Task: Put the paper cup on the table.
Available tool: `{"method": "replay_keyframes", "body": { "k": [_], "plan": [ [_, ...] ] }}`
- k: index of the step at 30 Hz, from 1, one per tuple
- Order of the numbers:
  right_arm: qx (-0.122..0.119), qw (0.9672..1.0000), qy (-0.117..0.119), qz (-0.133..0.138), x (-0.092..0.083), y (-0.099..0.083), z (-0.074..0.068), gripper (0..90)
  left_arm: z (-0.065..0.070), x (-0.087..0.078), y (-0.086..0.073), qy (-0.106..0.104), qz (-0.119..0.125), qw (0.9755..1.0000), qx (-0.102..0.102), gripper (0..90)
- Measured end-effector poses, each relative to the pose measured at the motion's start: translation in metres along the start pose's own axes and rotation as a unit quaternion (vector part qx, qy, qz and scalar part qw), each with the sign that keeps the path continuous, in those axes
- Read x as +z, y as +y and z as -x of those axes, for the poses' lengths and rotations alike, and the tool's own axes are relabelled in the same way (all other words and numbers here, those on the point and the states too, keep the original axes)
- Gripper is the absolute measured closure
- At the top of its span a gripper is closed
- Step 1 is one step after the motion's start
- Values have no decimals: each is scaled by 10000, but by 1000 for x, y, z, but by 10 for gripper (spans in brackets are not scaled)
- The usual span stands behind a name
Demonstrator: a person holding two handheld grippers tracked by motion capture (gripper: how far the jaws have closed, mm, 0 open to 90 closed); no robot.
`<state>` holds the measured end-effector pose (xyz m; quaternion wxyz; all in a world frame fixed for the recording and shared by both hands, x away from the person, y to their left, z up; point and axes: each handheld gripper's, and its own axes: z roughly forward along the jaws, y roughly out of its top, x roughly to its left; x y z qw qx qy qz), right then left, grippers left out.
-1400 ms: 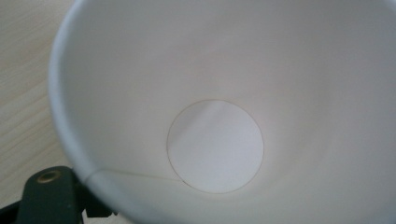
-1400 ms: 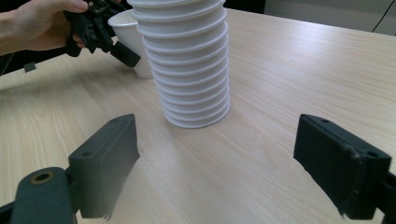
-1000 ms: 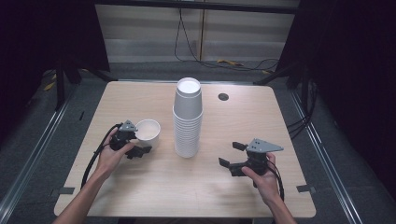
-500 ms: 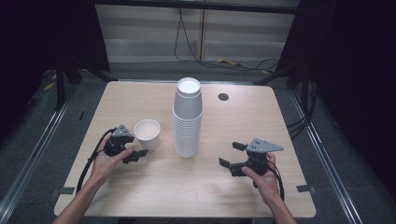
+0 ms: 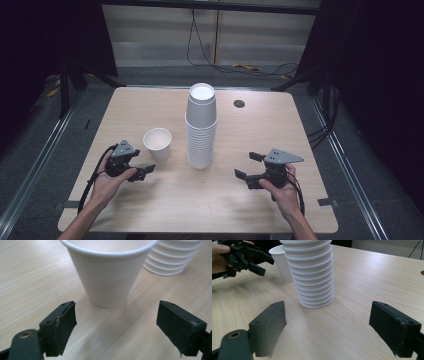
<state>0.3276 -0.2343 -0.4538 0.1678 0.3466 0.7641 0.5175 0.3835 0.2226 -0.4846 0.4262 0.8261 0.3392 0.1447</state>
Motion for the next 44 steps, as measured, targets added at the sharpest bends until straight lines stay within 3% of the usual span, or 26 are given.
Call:
{"method": "replay_keyframes", "body": {
  "k": [4, 5, 9, 11, 14, 17, 20, 27, 30, 34, 36, 38, 40, 44],
  "plan": [
    [7, 10000, 0, -4, 0, 0, -1, 136, 10, -7, 1, 85, 254, 9996, -36, 164],
    [9, 10000, 12, 0, 0, 0, -1, 136, 12, -9, 1, 0, 332, 9994, -112, 162],
    [-8, 10000, 26, 5, 0, 0, -2, 136, 22, -13, 0, -76, 406, 9991, -57, 160],
    [-3, 10000, 24, -6, 0, -1, -3, 136, 26, -15, -2, -165, 445, 9988, -132, 164],
    [-2, 10000, 15, -16, 1, -1, -4, 136, 30, -14, -6, -252, 451, 9975, -490, 194],
    [1, 10000, 37, 3, 2, -2, -5, 136, 38, -13, -7, -165, 373, 9987, -288, 206],
    [34, 10000, 25, -20, 2, -6, -6, 136, 46, -12, -6, -314, 415, 9979, -383, 206],
    [66, 10000, 45, 19, 0, -8, -11, 136, 58, -5, -4, -581, 505, 9963, -385, 183],
    [80, 9999, 75, 15, -1, -10, -15, 135, 61, -2, -5, -725, 547, 9946, -497, 170],
    [71, 9999, 109, -12, -3, -12, -21, 136, 66, 0, -4, -823, 443, 9945, -465, 163],
    [80, 9999, 117, -36, -3, -15, -24, 136, 70, -2, -4, -754, 454, 9957, -292, 163],
    [56, 9998, 139, -126, 0, -18, -27, 136, 70, -2, -6, -764, 507, 9954, -267, 163],
    [66, 9996, 161, -200, 2, -20, -29, 136, 68, -1, -9, -642, 508, 9965, -178, 163],
    [39, 9994, 235, -250, 8, -21, -30, 135, 64, 0, -13, -481, 532, 9970, -296, 163]
  ]
}}
